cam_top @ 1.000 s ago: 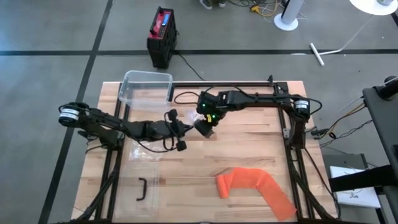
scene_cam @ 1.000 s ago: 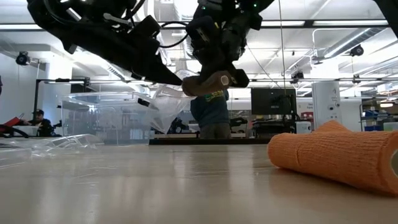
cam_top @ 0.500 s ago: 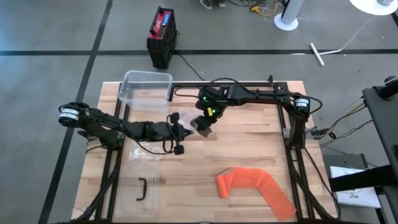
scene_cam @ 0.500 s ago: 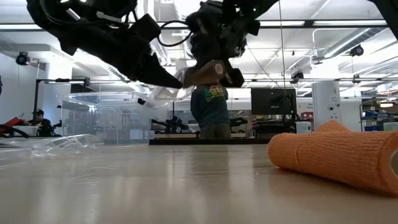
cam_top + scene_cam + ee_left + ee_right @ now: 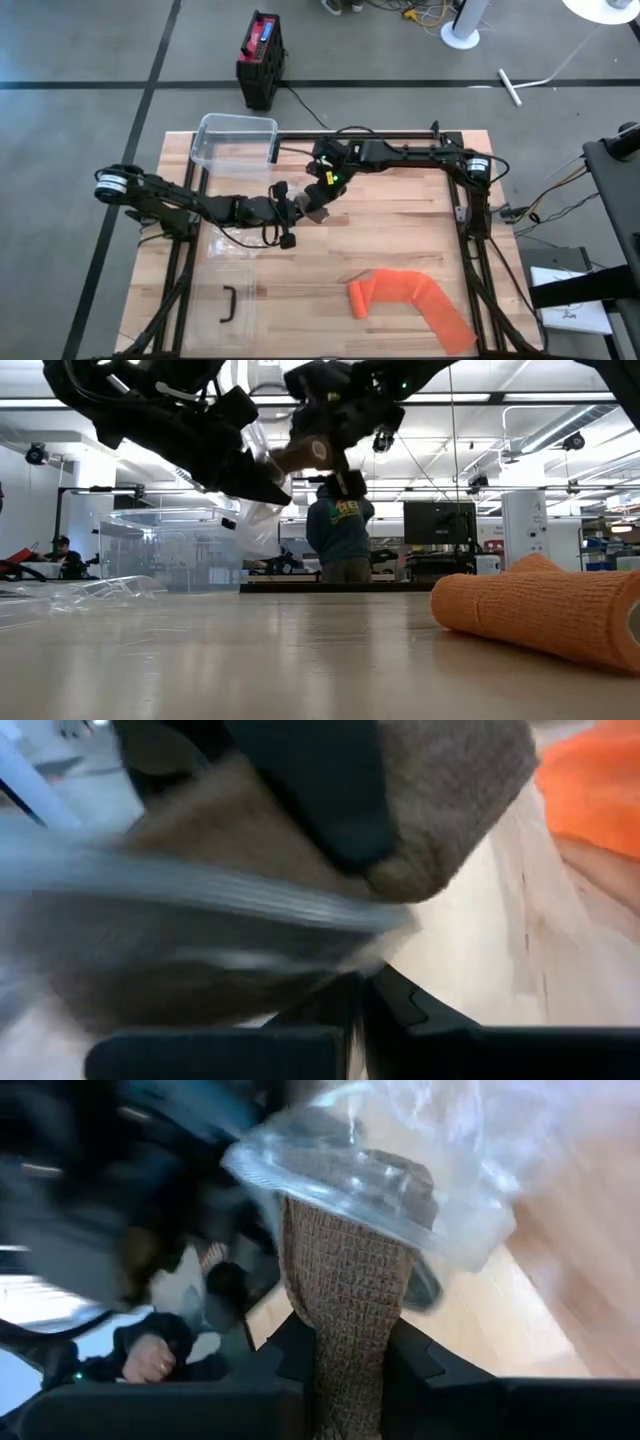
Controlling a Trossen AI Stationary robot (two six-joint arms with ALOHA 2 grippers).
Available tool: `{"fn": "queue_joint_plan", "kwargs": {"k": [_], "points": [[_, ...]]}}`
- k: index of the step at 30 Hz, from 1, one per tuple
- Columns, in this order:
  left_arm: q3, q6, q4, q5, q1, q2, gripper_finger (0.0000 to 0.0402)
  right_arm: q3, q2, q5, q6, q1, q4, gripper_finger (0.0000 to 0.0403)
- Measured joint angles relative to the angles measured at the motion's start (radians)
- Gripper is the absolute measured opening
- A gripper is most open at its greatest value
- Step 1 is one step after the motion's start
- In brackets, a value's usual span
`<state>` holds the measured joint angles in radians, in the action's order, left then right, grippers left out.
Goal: Roll bandage
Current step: Put the brown bandage into the zip bag
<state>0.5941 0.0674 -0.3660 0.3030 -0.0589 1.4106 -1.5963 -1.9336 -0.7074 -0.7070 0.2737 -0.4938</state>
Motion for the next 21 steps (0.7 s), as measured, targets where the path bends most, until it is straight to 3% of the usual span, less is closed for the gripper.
{"fn": "queue_joint_plan", "kwargs": {"k": [4,7,12,21], "points": [[-0.001,-0.043,0.077,-0.008,-0.022,-0.020,0.0000,0.000,-0.035,-0.031,-0.009,0.000,-0.016,0.0055],[-0.010,-0.085,0.119,-0.073,-0.061,-0.040,0.0000,0.000,-0.045,-0.075,-0.041,0.000,-0.012,0.0056],[-0.048,-0.096,0.050,-0.163,-0.113,-0.061,0.0000,0.002,-0.045,-0.158,-0.151,-0.015,0.110,0.0061],[-0.116,-0.080,-0.018,-0.137,-0.116,-0.086,0.0000,0.001,-0.097,-0.106,-0.306,-0.081,0.208,0.0067]]}}
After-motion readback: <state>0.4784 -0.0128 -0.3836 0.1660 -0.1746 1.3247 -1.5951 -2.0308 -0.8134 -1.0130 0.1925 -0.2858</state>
